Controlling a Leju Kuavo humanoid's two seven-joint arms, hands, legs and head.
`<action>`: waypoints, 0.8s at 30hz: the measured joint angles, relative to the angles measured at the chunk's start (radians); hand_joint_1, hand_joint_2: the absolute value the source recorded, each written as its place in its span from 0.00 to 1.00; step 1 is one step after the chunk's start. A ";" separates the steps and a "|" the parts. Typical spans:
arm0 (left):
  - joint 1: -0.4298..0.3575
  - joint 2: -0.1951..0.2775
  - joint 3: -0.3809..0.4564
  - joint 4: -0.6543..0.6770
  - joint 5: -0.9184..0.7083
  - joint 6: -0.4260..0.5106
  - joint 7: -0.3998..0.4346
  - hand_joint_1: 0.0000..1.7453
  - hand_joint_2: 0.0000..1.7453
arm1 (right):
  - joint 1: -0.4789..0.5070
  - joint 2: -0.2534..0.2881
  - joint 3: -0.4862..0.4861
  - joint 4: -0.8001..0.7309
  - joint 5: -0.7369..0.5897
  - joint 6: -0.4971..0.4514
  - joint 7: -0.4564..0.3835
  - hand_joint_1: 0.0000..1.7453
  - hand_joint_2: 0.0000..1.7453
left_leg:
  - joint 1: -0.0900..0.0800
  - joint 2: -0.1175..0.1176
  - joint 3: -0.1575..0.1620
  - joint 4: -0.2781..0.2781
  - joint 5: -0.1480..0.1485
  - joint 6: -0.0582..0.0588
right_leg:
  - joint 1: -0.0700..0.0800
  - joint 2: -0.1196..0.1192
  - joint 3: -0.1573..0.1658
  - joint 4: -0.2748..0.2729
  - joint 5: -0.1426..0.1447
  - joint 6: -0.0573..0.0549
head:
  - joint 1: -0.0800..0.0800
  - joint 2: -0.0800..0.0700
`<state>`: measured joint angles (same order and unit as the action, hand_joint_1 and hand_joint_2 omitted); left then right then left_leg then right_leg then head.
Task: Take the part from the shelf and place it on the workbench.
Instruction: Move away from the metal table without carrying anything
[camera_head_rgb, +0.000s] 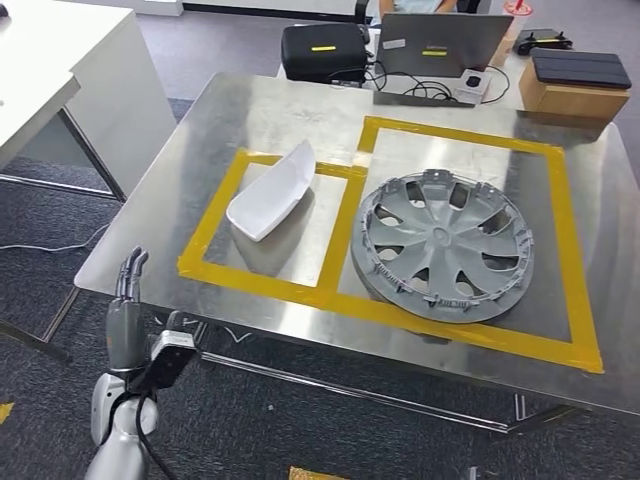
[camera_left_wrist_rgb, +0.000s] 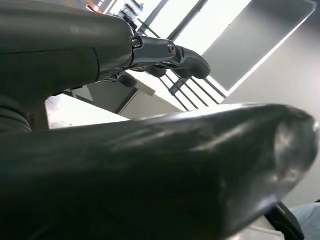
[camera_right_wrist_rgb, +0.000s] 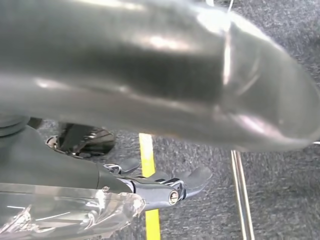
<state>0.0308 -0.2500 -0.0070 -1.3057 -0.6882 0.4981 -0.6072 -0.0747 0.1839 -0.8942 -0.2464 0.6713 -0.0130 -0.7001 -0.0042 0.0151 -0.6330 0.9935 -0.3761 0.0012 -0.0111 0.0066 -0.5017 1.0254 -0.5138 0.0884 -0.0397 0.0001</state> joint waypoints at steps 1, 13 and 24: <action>0.000 -0.002 0.025 0.013 0.025 -0.001 -0.024 0.00 0.00 | -0.001 0.000 0.000 0.000 0.004 -0.003 0.000 0.00 0.00 | -0.001 0.000 -0.003 0.000 0.009 -0.004 | 0.003 0.002 0.007 -0.013 -0.005 -0.008 | 0.000 0.000; -0.008 0.013 0.277 0.197 0.316 -0.001 -0.072 0.00 0.00 | -0.002 0.000 -0.015 0.001 0.027 -0.021 0.002 0.00 0.00 | 0.004 -0.011 0.049 0.160 -0.116 -0.024 | 0.008 0.002 -0.141 -0.014 0.121 -0.066 | -0.023 0.000; -0.057 0.054 0.411 0.459 0.462 -0.009 -0.072 0.00 0.00 | 0.005 0.001 -0.039 0.003 0.063 -0.036 0.029 0.00 0.00 | -0.003 -0.016 0.095 -0.047 -0.054 0.026 | 0.003 0.001 -0.223 0.178 -0.032 -0.024 | -0.013 0.000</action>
<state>-0.0264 -0.1963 0.4035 -0.8468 -0.2264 0.4895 -0.6790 -0.0698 0.1846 -0.9334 -0.2434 0.7347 -0.0485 -0.6706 -0.0076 -0.0008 -0.5378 0.9468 -0.4304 0.0268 -0.0077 0.0072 -0.7251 1.2036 -0.5463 0.0645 -0.0529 0.0000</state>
